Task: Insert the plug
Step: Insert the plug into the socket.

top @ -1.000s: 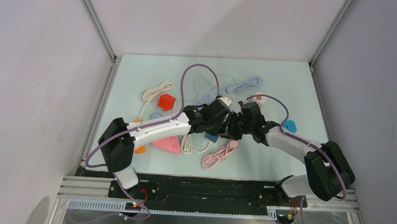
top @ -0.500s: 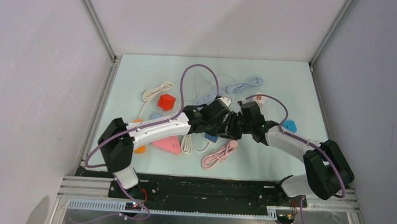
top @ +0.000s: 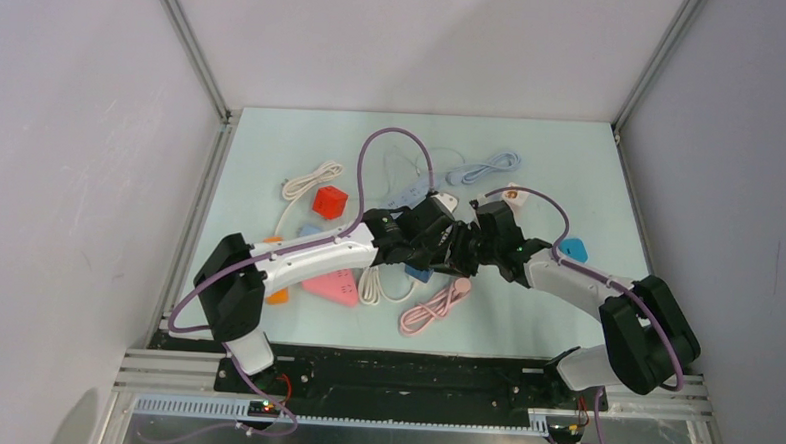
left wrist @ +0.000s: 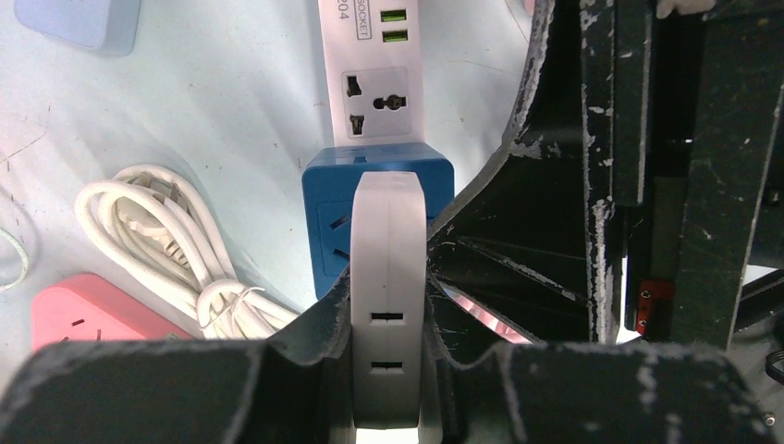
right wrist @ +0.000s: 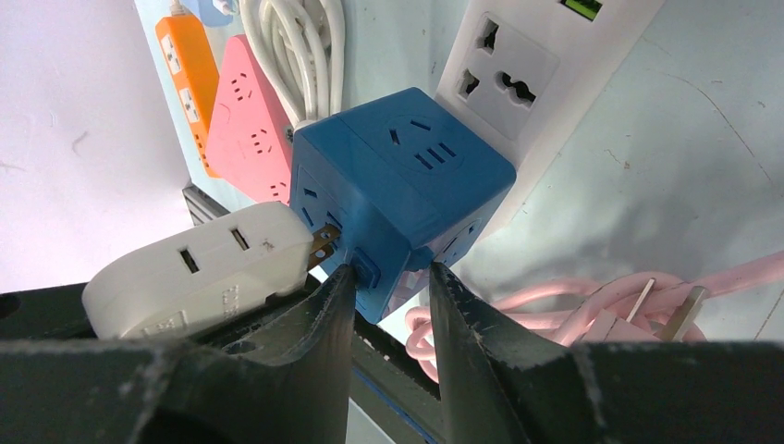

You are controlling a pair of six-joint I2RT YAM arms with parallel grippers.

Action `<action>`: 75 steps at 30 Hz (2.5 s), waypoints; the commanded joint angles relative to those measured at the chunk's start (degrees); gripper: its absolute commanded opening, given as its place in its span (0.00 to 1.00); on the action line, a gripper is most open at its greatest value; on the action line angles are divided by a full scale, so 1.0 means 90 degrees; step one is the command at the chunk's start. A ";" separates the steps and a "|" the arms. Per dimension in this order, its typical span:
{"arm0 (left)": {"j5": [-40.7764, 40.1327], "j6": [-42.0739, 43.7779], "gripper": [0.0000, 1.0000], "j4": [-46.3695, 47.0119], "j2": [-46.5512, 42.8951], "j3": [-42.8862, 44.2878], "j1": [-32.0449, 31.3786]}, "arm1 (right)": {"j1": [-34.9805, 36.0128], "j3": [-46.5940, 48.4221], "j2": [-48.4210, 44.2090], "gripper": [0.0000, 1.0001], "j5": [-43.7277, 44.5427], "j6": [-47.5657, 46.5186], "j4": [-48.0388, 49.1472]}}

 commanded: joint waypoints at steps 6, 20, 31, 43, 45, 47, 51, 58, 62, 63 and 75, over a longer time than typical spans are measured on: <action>-0.0167 -0.0064 0.00 -0.0017 0.0063 0.0013 0.0042 | 0.0052 -0.0121 0.0357 0.37 0.0692 -0.0179 -0.0638; 0.0182 0.0229 0.00 -0.0013 0.0326 -0.0039 0.0182 | 0.0063 -0.0121 0.0340 0.37 0.0743 -0.0279 -0.0735; 0.0014 0.0411 0.00 -0.0014 0.0558 -0.0305 0.0175 | 0.0067 0.0029 0.0159 0.37 0.0777 -0.0517 -0.0939; -0.0218 0.0468 0.00 -0.0020 0.0635 -0.0456 0.0175 | 0.0118 0.0715 -0.0043 0.35 0.0951 -0.1149 -0.1565; -0.0226 0.0478 0.00 -0.0026 0.0629 -0.0475 0.0172 | 0.0119 0.0718 -0.0138 0.36 0.0818 -0.1172 -0.1430; -0.0234 0.0489 0.00 -0.0033 0.0608 -0.0490 0.0175 | 0.0115 0.0763 -0.0198 0.37 0.0756 -0.1179 -0.1406; -0.0173 0.0508 0.00 -0.0094 0.0596 -0.0460 0.0175 | 0.0133 0.0885 -0.0147 0.37 0.0749 -0.1250 -0.1463; 0.0158 0.0512 0.00 -0.0243 0.0594 -0.0359 0.0175 | 0.0334 0.0982 0.0085 0.36 0.0972 -0.1320 -0.1730; 0.0251 0.0480 0.00 -0.0339 0.0606 -0.0289 0.0167 | 0.0449 0.0983 0.0235 0.36 0.1101 -0.1323 -0.1791; 0.0263 0.0473 0.00 -0.0365 0.0610 -0.0283 0.0171 | 0.0470 0.0980 0.0252 0.36 0.1131 -0.1317 -0.1800; 0.0197 0.0419 0.20 -0.0388 0.0548 -0.0025 0.0185 | 0.0521 0.0983 0.0257 0.36 0.1299 -0.1221 -0.1881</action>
